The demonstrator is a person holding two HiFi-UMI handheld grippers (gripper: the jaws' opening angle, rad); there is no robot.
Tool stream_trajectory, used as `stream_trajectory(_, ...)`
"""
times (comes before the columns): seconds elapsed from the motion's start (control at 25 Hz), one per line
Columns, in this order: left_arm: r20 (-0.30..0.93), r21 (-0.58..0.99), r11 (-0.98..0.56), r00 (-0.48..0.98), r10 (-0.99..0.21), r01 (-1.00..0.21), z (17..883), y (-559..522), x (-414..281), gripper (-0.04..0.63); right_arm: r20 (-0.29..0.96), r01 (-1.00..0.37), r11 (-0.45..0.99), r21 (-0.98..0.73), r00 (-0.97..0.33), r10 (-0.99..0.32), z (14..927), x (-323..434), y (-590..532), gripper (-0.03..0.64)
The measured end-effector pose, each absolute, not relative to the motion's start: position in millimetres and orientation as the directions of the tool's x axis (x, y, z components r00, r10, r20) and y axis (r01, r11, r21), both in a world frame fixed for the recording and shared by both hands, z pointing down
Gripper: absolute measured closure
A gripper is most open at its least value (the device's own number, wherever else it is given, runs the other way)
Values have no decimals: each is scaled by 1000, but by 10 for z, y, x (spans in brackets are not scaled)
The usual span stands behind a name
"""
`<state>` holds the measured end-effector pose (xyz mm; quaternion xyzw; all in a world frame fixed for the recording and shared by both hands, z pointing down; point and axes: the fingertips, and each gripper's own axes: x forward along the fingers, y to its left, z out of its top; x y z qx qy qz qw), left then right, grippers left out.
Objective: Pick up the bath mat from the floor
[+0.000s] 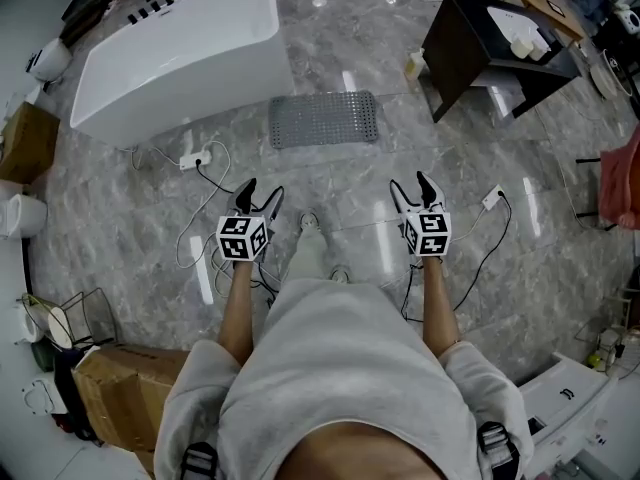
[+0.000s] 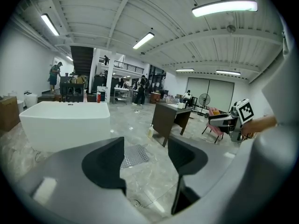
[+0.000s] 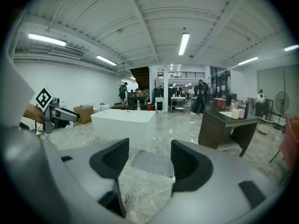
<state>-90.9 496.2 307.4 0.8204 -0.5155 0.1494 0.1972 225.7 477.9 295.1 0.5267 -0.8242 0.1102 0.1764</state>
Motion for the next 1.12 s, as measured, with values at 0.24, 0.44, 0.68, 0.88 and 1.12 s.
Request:
stream_trajectory(0.24, 433, 180, -436, 468, -770, -882, 3097, 4326, -927, 304, 423, -921, 390, 10, -349, -836, 3003, 2200, 4385, 333)
stream_trajectory(0.44, 434, 200, -448, 489, -757, -871, 3143, 3849, -1031, 304, 437, -921, 387, 27, -338, -833, 2966, 2063, 3952, 331)
stream_trajectory(0.68, 438, 229, -449, 503, -745, -864, 3184, 3454, -1227, 304, 448, -925, 378, 32, -325, -833, 2908, 1863, 3506, 333)
stream_trajectory(0.88, 437, 245, -447, 509, -741, -860, 3210, 3119, -1380, 304, 459, -928, 372, 37, -314, -831, 2896, 1730, 3169, 333)
stream_trajectory(1.12, 434, 257, -449, 517, -738, -856, 3238, 2730, -1583, 304, 467, -927, 373, 48, -310, -828, 2881, 1514, 2804, 333)
